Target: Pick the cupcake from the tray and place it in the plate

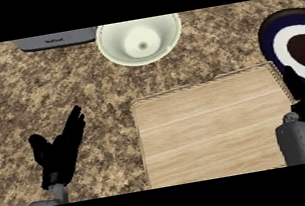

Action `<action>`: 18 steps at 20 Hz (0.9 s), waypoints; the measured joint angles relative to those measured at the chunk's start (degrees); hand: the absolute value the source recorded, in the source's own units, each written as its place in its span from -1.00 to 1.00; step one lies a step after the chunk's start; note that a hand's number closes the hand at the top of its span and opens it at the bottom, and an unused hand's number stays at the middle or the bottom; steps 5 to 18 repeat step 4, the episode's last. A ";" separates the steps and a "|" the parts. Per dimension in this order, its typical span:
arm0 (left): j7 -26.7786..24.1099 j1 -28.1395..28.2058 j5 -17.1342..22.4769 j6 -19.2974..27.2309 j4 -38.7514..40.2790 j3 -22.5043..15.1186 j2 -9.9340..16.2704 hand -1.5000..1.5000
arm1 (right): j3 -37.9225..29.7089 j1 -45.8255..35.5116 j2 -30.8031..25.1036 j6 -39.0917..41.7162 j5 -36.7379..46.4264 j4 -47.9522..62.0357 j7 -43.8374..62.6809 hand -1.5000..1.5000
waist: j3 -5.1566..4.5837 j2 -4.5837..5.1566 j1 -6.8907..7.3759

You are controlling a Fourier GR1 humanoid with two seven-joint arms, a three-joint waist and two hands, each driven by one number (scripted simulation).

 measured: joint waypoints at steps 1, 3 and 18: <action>-0.34 -0.07 -0.32 0.08 0.16 -0.36 -0.39 0.00 | 0.22 -0.06 -0.10 -0.04 0.42 0.40 0.78 -1.00 | -0.07 -0.03 0.02; 0.12 -0.42 0.13 -0.21 0.48 0.20 -0.21 0.00 | 1.02 0.48 -0.22 -0.12 1.18 0.25 2.40 -1.00 | -0.20 -0.11 0.00; 0.22 -0.51 0.32 -0.34 0.49 0.32 -0.24 0.00 | 1.37 0.51 -0.28 -0.19 1.71 0.50 3.04 -1.00 | -0.24 -0.12 0.07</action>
